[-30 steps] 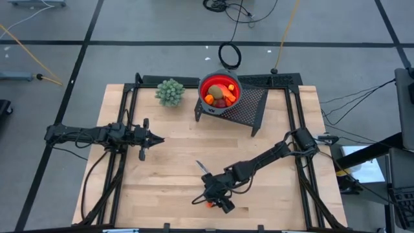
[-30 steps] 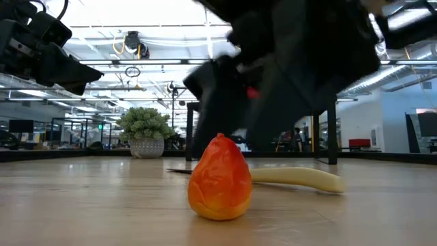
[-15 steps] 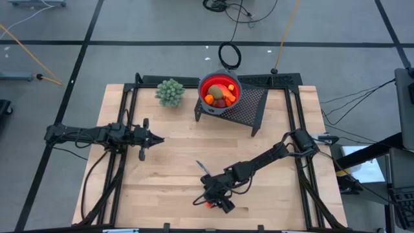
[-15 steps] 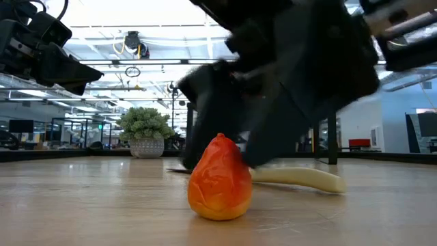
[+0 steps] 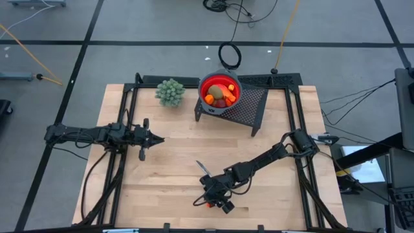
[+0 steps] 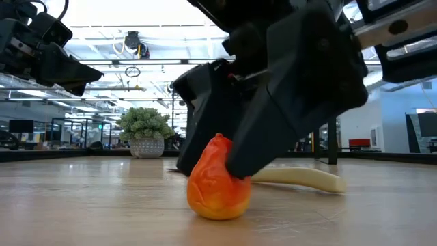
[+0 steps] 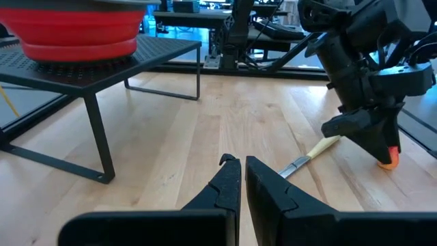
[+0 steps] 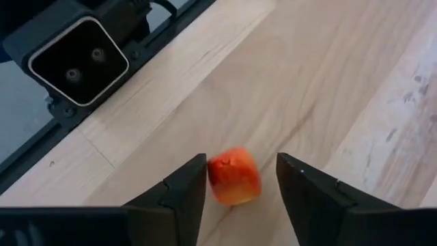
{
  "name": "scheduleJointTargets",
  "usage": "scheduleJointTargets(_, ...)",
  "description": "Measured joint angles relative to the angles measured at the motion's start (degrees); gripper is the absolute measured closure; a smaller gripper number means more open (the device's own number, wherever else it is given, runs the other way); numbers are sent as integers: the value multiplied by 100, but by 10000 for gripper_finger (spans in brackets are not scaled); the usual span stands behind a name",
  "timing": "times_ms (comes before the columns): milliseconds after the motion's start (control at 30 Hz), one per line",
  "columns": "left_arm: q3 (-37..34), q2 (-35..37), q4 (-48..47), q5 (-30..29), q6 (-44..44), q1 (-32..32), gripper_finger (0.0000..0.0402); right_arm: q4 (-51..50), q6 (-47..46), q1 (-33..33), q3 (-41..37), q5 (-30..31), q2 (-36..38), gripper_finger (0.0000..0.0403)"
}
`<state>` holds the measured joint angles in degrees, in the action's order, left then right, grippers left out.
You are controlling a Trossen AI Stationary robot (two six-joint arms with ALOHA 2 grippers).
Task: Pick & Place Fruit
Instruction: Put the yellow pear into the red strainer bowl on the shelf
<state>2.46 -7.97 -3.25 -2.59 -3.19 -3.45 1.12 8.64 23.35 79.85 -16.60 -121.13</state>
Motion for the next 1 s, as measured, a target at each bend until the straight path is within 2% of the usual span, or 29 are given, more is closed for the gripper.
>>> scheduleJointTargets(700, 0, 0, 2, -4, -12, -1, 376, -15, 1, -2, 0, -9, -1, 317)
scheduleJointTargets(1000, 0, 0, 2, -7, -10, -1, 376, -78, -89, -102, -2, 6, 66, 326)
